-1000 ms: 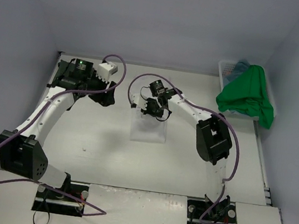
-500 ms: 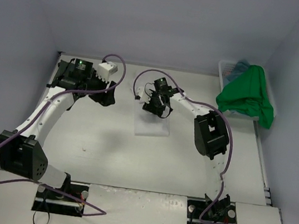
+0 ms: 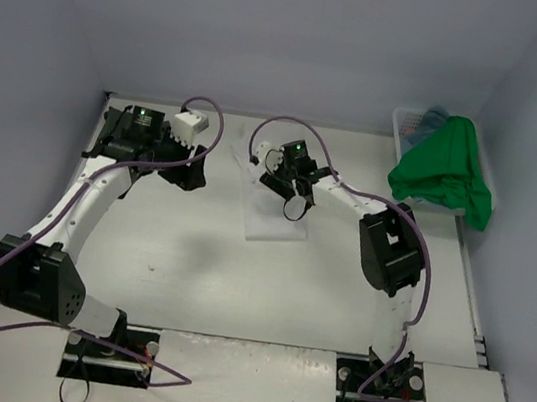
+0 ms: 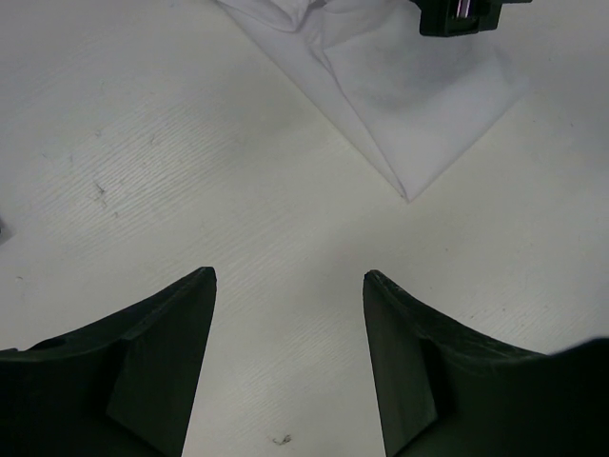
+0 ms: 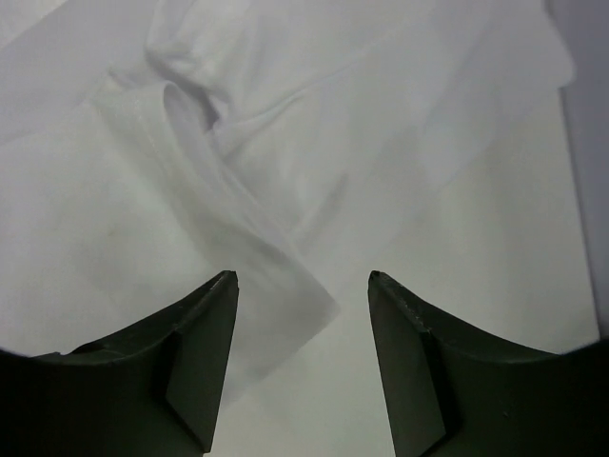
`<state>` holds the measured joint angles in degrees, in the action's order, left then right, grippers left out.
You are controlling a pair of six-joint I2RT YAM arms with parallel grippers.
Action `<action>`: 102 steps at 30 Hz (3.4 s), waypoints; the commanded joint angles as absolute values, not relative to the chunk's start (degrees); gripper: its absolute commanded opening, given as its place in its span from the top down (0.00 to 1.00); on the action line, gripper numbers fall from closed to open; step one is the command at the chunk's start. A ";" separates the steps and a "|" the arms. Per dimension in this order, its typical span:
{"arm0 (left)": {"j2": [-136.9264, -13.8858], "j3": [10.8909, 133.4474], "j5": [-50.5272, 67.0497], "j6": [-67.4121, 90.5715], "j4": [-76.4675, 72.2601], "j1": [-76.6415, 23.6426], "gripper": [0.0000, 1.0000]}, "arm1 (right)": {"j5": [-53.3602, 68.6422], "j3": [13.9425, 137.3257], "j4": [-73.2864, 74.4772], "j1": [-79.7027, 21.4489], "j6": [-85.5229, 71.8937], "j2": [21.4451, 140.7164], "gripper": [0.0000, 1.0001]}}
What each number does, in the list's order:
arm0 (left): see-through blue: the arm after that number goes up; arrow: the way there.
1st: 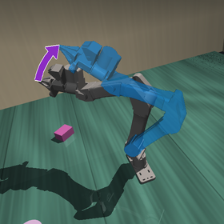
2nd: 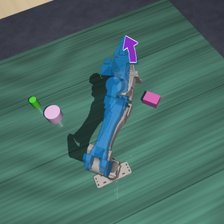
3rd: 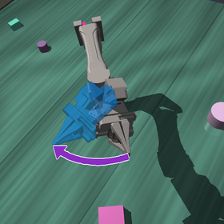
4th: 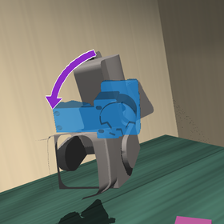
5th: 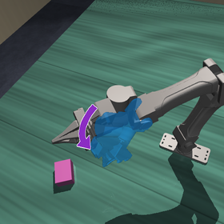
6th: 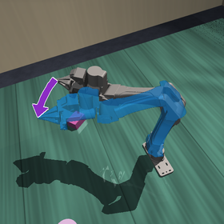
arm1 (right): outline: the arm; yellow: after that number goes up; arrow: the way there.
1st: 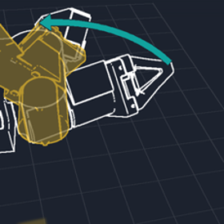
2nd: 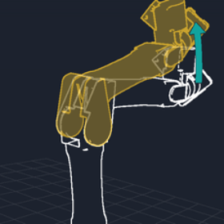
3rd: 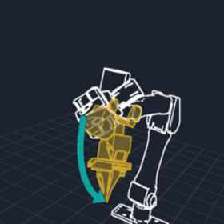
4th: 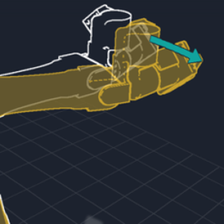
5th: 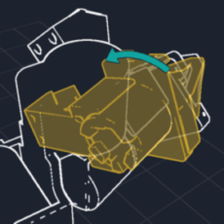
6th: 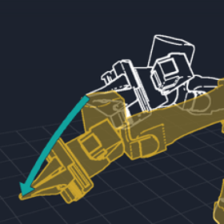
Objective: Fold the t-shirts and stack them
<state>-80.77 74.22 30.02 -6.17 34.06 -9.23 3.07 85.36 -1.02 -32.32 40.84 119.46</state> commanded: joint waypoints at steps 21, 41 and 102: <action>-77.96 74.88 33.13 -5.80 31.02 -8.44 0.42 | 7.90 78.08 4.56 -35.94 39.10 105.92 0.43; -80.51 77.43 30.68 -7.56 33.14 -8.53 0.42 | 3.34 57.13 -0.26 -45.35 42.27 95.88 0.38; -87.01 82.08 32.08 -6.95 35.59 -8.70 0.42 | 16.25 58.45 14.93 -42.54 49.30 91.08 1.00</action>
<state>-86.91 78.11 30.30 -7.07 36.16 -8.86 13.52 58.61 10.33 -41.85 49.63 98.30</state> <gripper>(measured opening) 0.579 0.016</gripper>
